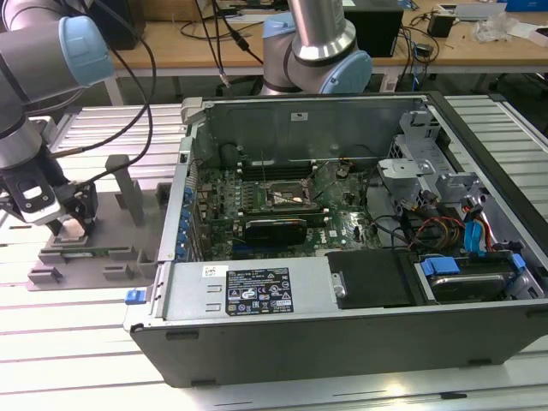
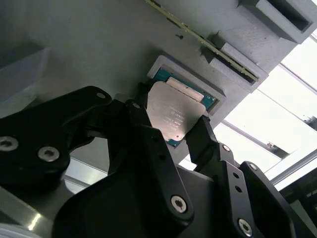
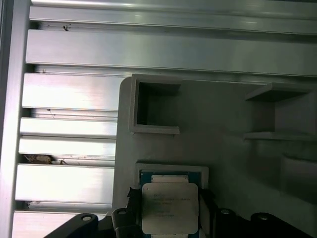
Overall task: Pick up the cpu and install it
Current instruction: 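Pick up the cpu and move it towards the insertion slot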
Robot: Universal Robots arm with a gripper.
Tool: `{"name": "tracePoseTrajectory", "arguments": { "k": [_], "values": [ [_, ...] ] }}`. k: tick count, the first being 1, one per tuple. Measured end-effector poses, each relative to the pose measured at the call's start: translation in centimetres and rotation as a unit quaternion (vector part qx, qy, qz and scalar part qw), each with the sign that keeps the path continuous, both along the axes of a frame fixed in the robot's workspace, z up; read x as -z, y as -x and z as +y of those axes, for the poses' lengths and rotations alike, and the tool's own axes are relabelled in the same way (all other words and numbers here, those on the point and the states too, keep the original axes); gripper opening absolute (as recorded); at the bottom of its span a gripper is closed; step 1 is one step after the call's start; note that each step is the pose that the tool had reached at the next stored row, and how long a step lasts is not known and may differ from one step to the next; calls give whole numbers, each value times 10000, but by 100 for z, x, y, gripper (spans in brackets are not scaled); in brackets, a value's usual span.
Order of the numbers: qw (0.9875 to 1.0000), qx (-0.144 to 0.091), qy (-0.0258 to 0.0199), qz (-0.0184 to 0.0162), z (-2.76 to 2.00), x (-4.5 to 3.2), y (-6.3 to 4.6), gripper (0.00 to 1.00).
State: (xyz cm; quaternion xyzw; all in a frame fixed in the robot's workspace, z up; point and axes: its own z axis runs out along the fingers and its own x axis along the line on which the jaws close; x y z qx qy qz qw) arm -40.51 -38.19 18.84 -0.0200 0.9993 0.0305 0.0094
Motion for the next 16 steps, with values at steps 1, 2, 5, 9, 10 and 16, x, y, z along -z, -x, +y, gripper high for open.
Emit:
{"name": "tracePoseTrajectory", "arguments": {
  "k": [1, 2, 5, 9, 10, 16],
  "values": [
    [10000, 0, 0, 0, 0, -7, 0, 55],
    [10000, 0, 0, 0, 0, -6, 1, 55],
    [10000, 0, 0, 0, 0, -8, 1, 55],
    [10000, 0, 0, 1, -3, -8, 1, 56],
    [10000, 0, 0, 0, -3, -8, 0, 62],
    [10000, -54, 3, 0, -3, -7, 0, 62]
  ]
}}
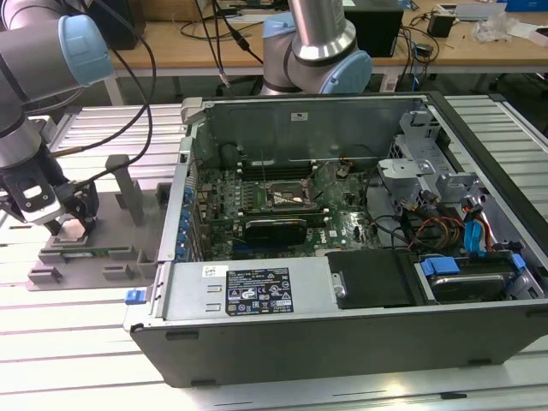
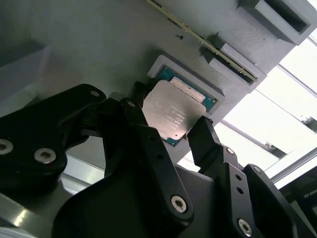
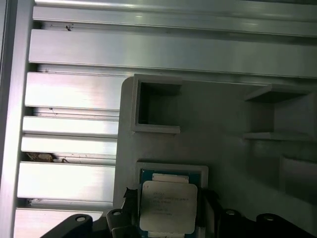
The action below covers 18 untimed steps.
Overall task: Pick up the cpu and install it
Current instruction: 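Pick up the cpu and move it towards the insertion slot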
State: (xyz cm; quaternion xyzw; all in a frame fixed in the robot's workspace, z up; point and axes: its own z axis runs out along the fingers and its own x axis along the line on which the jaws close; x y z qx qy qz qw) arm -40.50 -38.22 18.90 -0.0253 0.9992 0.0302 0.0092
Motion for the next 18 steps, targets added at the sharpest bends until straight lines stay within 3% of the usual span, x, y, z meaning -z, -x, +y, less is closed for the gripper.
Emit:
{"name": "tracePoseTrajectory", "arguments": {
  "k": [5, 6, 11, 18],
  "values": [
    [10000, 0, 1, 1, 0, -1, 0, 61],
    [10000, 0, 1, 1, 0, -1, 0, 55],
    [10000, 0, 0, -1, 0, -5, -1, 54],
    [10000, 4, 1, 0, 0, -115, 0, 54]
  ]
}}
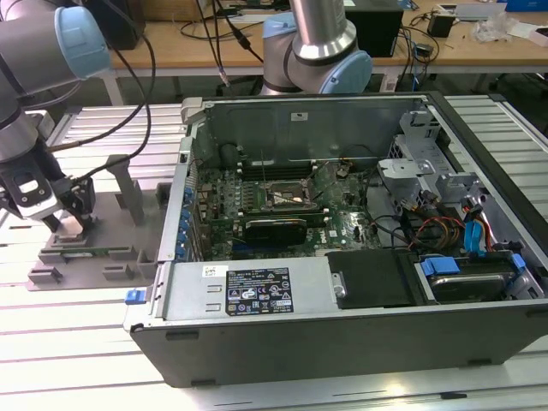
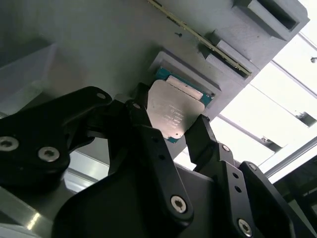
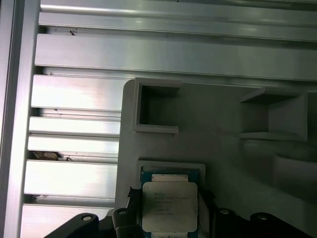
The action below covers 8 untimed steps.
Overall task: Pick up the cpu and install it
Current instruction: 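Pick up the cpu and move it towards the insertion slot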
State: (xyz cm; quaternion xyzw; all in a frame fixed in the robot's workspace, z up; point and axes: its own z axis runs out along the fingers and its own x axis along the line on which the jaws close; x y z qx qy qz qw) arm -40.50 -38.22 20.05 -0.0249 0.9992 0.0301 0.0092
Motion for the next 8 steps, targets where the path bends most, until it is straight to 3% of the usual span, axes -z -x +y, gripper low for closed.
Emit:
{"name": "tracePoseTrajectory", "arguments": {
  "k": [8],
  "values": [
    [10000, 31, 0, 0, 0, -168, 0, 54]
  ]
}}
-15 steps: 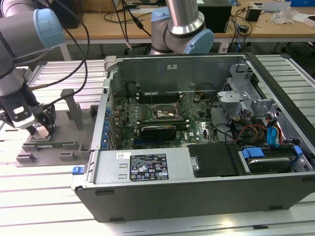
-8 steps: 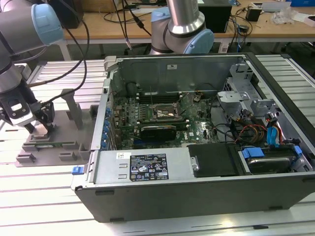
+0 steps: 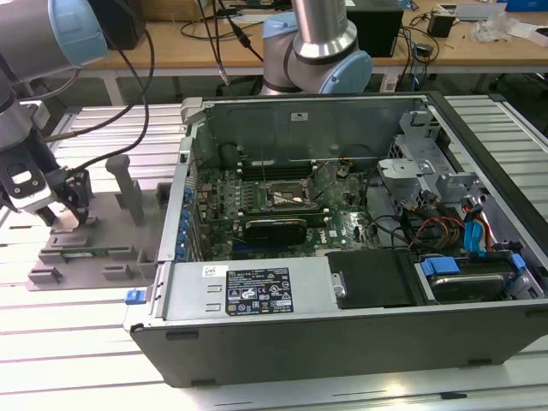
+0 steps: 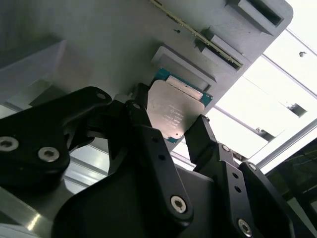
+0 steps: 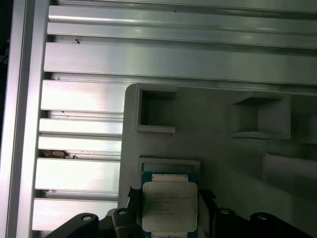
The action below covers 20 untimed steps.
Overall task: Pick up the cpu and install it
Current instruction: 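Pick up the cpu and move it towards the insertion slot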
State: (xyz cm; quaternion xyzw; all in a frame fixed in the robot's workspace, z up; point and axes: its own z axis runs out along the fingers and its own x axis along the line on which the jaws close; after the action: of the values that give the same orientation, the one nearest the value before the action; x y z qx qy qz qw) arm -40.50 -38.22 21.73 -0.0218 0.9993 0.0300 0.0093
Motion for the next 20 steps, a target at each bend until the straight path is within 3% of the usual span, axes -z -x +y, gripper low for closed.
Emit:
{"name": "tracePoseTrajectory", "arguments": {
  "k": [17, 20],
  "values": [
    [10000, 9, 0, -1, 11, -478, 0, 54],
    [10000, 8, 0, -3, 19, -633, 0, 54]
  ]
}}
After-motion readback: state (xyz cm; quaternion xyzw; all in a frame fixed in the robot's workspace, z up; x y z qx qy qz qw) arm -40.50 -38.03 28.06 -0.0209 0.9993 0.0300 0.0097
